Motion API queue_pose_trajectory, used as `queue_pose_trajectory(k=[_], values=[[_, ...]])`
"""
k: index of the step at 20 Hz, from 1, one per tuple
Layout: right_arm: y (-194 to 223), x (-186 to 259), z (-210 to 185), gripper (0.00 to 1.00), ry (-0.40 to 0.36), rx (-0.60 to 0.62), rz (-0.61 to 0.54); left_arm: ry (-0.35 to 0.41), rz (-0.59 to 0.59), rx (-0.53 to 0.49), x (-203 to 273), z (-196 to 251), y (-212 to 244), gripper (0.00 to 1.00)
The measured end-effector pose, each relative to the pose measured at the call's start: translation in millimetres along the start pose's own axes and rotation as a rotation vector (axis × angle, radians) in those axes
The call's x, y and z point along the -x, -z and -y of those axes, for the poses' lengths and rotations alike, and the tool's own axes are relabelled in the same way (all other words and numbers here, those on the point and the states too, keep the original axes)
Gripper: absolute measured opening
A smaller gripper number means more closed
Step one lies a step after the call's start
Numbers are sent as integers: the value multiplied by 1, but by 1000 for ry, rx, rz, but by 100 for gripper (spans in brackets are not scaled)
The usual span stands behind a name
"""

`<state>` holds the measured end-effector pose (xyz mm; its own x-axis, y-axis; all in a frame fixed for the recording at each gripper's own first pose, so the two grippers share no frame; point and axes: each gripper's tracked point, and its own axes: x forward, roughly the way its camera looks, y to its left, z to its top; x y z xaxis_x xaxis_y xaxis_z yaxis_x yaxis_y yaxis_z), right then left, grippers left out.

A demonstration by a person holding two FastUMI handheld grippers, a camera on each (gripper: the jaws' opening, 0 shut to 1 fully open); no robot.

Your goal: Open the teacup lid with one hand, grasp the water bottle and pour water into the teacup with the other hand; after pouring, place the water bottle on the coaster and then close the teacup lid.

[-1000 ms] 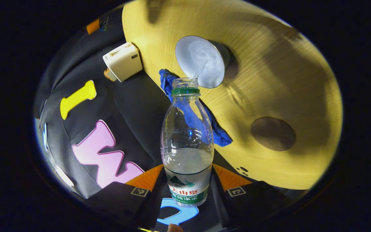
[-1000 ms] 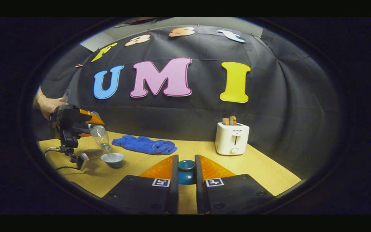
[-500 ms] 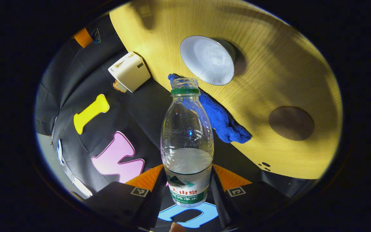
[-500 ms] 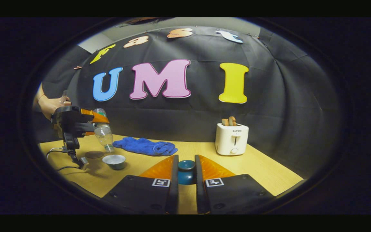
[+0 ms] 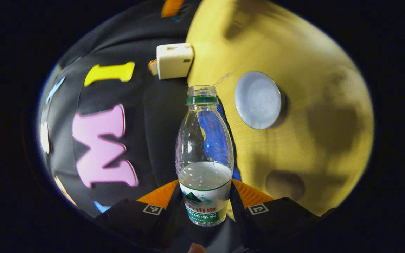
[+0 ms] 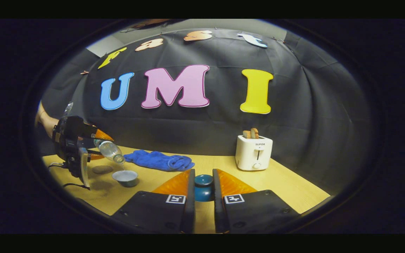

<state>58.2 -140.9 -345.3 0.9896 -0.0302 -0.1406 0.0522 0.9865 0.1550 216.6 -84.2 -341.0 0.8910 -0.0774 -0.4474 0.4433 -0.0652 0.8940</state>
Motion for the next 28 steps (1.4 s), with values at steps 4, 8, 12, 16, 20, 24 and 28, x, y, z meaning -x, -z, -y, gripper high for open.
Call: queue_pose_trajectory(k=[4,8,12,16,20,24,28], values=[[-8,-7,-14,25,-5,16,5,2,66,429,9,5,2,73],[-15,-17,-36,20,-26,9,4,-36,133,840,30,-4,20,72],[-16,-27,-63,20,-56,21,-2,-63,203,1176,26,-10,24,72],[-15,-36,-89,20,-86,29,-15,-75,234,1448,15,1,30,73],[-14,-46,-106,20,-96,27,-24,-85,257,1571,4,10,34,73],[-14,-56,-118,20,-96,26,-30,-72,262,1621,-2,21,36,74],[-11,-64,-129,20,-106,18,-35,-76,257,1611,-4,25,35,76]])
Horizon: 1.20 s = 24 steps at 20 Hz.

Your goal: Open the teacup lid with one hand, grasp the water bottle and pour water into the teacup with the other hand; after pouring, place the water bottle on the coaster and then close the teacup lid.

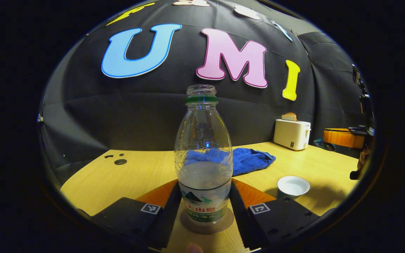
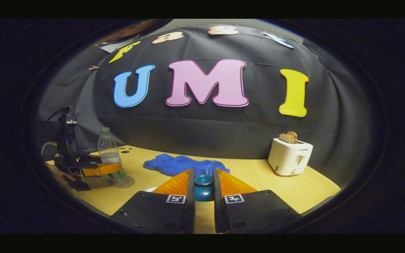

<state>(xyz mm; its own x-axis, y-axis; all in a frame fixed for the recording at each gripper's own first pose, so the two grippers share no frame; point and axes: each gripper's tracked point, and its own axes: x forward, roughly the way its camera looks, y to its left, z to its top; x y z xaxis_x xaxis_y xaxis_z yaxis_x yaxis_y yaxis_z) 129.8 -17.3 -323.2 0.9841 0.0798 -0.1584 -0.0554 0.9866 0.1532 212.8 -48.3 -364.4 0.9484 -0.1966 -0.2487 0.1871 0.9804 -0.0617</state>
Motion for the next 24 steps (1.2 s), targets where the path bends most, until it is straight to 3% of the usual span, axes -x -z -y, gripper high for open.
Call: queue_pose_trajectory(k=[5,6,7,8,11,12,13,16,17,18,21,23,24], values=[[4,-7,-13,25,-20,-14,-8,23,-1,0,7,2,2,81],[4,-9,-16,25,-25,-17,-10,29,-2,10,8,4,2,91],[4,-10,-19,30,-30,-18,-10,30,-2,19,7,6,4,94],[5,-11,-22,20,-36,-20,-10,27,-2,24,8,6,3,95],[7,-17,-37,25,-72,-38,-13,19,-20,22,13,0,7,99],[10,-20,-42,20,-85,-50,-18,12,-33,18,16,-2,10,95],[15,-23,-50,20,-104,-63,-28,7,-51,11,20,-5,14,99],[34,-29,-67,20,-142,-86,-71,-16,-93,-8,38,-13,23,96],[41,-30,-72,25,-153,-91,-84,-18,-103,-8,45,-13,26,96],[46,-32,-76,20,-162,-96,-97,-15,-115,-4,51,-12,29,96],[62,-32,-86,20,-183,-102,-131,-8,-124,5,65,-10,34,96],[72,-33,-88,30,-189,-100,-149,-10,-138,21,71,-8,37,96],[76,-33,-90,25,-191,-97,-156,-15,-142,26,76,-8,37,96]])
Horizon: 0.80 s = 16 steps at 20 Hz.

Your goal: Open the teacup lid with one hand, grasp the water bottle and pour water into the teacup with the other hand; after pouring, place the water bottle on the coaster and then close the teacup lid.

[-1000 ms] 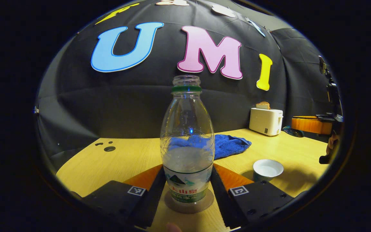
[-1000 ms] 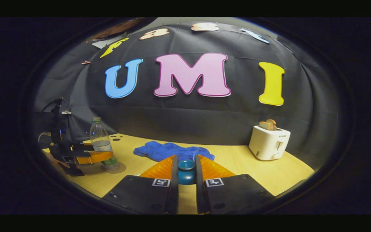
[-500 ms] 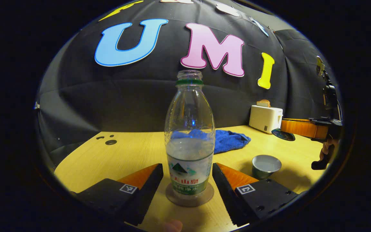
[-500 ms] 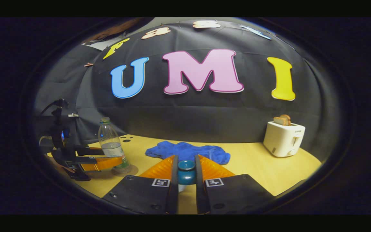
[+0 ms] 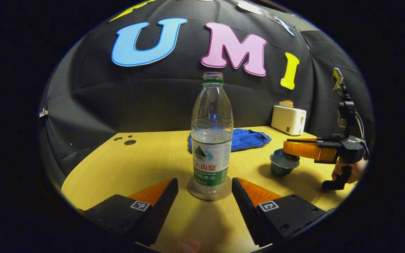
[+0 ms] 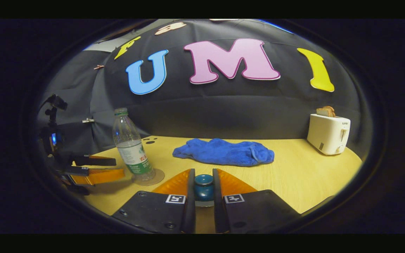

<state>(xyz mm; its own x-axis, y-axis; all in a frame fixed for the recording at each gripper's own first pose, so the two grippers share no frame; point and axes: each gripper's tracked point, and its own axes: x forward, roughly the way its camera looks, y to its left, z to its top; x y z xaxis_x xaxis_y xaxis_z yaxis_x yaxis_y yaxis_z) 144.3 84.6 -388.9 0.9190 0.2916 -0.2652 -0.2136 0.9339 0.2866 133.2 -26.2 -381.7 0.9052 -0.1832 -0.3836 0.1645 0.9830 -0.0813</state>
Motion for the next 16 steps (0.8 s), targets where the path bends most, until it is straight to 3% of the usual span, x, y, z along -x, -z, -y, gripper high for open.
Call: queue_pose_trajectory(k=[2,4,5,10,11,12,16], values=[[6,-4,-1,20,3,8,-18,-11,6,2,10,-1,-2,96],[5,-4,1,30,14,22,-14,-20,11,-5,18,-3,-5,96],[7,-5,3,25,17,21,-23,-28,14,-12,21,-4,-7,96],[10,-6,3,26,34,43,-36,-41,28,-16,35,-4,-16,96],[9,-5,2,34,33,47,-37,-45,32,-16,37,-4,-18,96],[9,-4,1,26,30,50,-35,-48,34,-14,39,-4,-20,96],[0,4,0,55,33,24,-10,-64,35,-8,52,1,-28,96]])
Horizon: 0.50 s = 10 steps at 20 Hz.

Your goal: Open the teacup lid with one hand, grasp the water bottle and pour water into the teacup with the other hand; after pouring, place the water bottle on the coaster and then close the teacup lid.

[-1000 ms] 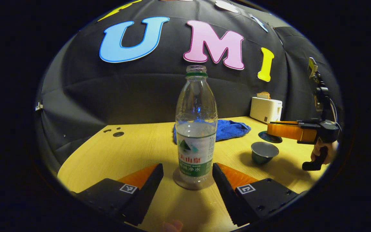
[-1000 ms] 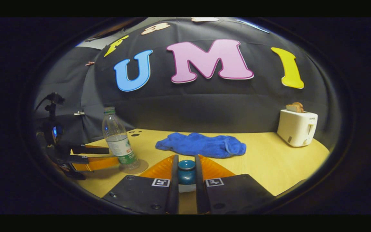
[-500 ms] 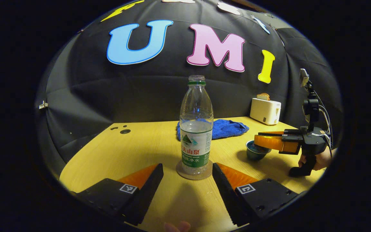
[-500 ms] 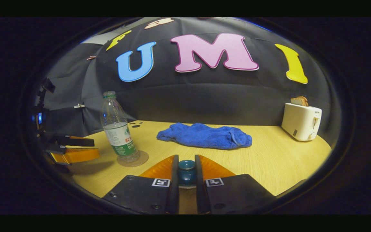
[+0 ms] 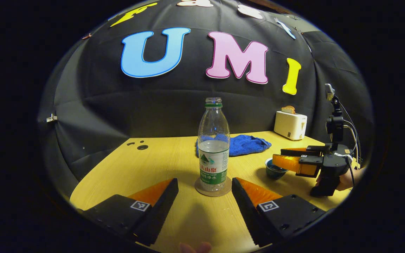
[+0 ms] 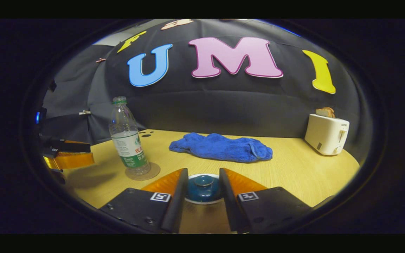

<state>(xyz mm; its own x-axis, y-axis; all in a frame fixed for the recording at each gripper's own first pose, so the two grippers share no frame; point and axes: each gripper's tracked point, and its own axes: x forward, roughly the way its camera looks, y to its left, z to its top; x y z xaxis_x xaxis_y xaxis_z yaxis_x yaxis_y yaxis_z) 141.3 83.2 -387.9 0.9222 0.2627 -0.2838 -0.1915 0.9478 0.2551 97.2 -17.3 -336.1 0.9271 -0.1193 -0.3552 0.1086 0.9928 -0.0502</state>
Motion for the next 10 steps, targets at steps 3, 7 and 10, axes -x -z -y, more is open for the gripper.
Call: queue_pose_trajectory(k=[3,7,10], values=[[-34,20,0,61,14,-6,57,-23,8,12,15,5,-17,96],[-100,63,-3,75,40,-23,104,-78,22,15,40,8,-61,96],[-153,99,-6,82,72,-28,131,-109,54,8,65,15,-104,96]])
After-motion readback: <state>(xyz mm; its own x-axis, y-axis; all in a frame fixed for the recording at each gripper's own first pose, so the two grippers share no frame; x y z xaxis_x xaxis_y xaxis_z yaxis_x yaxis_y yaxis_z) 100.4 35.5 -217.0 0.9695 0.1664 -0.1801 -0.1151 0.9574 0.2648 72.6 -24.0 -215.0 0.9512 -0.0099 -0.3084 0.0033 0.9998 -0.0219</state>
